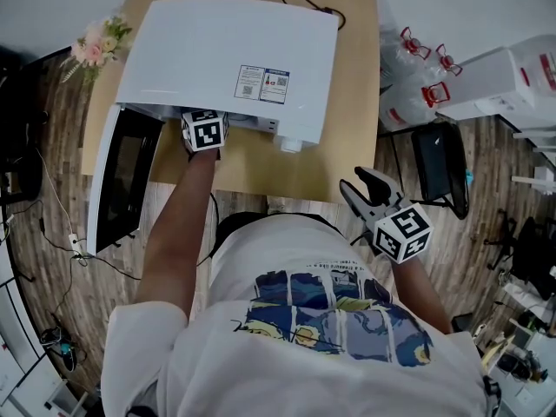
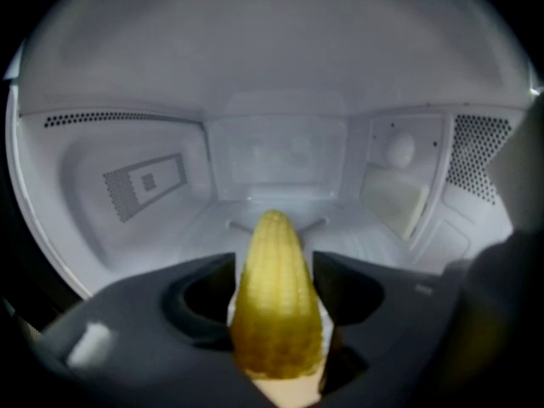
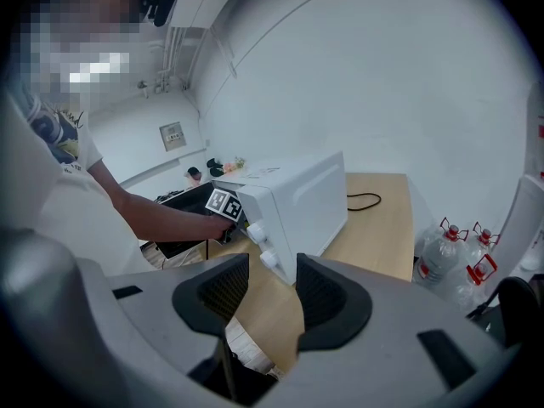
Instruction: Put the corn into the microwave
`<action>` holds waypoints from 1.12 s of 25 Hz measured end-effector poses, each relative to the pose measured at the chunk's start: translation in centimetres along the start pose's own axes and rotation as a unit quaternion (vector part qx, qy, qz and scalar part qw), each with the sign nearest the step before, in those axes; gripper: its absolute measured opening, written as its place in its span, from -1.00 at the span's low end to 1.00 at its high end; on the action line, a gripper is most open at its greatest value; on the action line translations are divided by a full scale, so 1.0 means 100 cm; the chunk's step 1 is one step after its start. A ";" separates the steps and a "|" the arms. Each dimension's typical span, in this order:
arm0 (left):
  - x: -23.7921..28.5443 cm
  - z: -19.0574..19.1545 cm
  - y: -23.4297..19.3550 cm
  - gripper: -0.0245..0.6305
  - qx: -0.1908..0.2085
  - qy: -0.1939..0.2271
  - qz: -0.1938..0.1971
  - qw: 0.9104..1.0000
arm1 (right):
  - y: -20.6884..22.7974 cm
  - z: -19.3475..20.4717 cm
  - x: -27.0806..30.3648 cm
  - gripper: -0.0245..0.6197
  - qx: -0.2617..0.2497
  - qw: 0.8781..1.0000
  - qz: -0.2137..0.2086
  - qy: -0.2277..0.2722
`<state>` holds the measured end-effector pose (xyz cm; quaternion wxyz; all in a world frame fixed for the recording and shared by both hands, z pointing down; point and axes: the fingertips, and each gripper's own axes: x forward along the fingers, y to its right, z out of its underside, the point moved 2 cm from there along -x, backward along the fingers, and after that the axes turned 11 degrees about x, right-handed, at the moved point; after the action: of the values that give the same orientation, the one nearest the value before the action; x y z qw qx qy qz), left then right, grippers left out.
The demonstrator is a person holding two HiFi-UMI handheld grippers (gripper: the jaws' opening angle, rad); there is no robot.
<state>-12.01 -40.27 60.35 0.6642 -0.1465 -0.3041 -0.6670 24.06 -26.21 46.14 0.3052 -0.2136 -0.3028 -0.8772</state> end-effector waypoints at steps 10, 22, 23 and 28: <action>-0.044 0.003 -0.011 -0.02 -0.014 0.038 0.039 0.998 | -0.041 0.003 0.021 -0.41 -0.008 1.000 -0.015 -0.001; -0.122 0.031 -0.023 -0.02 -0.023 0.069 0.104 0.992 | -0.119 0.019 0.048 -0.46 -0.020 0.999 -0.026 0.008; -0.130 0.032 -0.024 -0.03 -0.024 0.073 0.112 0.991 | -0.126 0.020 0.050 -0.48 -0.022 0.999 -0.025 0.010; -0.174 0.039 -0.025 -0.15 -0.021 0.096 0.146 0.984 | -0.159 0.029 0.053 -0.51 -0.027 0.999 -0.019 0.021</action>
<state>-13.97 -24.20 52.43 0.7777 -0.1382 -0.1999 -0.5798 10.26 -16.45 44.82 0.2895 -0.1974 -0.2768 -0.8948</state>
